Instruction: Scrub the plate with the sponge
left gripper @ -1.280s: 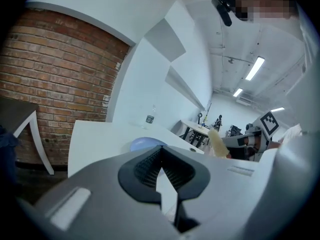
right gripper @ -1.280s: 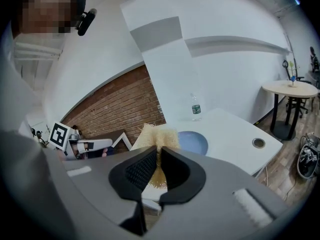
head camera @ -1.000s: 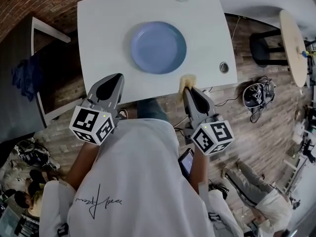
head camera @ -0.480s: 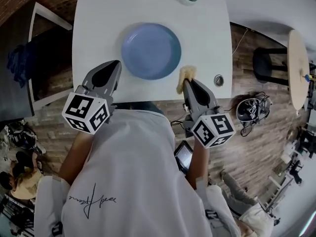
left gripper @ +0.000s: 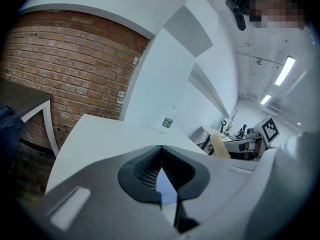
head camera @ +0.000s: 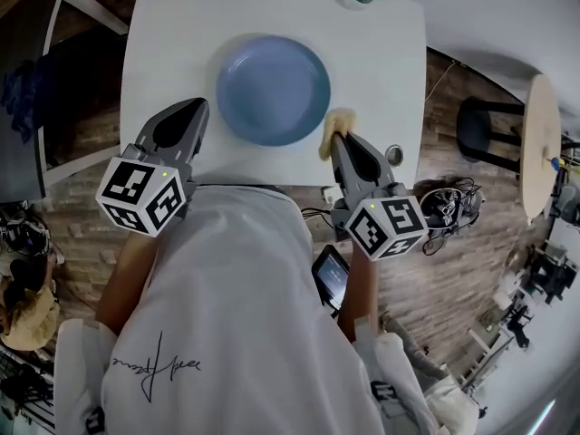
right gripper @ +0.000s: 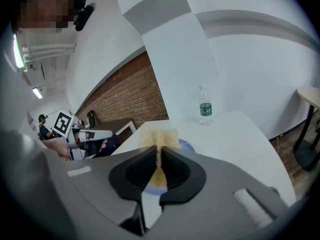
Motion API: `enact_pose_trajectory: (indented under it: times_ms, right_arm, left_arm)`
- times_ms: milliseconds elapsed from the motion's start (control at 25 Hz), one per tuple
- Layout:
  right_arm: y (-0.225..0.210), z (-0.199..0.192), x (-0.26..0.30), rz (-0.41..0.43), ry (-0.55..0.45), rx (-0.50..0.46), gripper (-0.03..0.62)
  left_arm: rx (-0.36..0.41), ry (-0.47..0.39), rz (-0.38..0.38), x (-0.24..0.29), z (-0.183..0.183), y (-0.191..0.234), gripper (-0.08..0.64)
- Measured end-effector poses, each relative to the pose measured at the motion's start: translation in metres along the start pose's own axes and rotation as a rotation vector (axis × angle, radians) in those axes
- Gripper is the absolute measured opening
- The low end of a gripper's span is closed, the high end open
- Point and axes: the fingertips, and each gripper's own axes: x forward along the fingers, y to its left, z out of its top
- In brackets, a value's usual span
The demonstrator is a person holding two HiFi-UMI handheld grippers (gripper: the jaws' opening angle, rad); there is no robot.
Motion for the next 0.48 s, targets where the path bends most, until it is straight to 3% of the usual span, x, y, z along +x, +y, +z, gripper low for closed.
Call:
enact_pose_trajectory:
  times_ms: [480]
  right_arm:
    - [-0.01,-0.007,0.033,0.047,0.077,-0.021,0.035]
  left_arm:
    - [-0.054,0.04,0.037,0.015,-0.013,0.02,0.012]
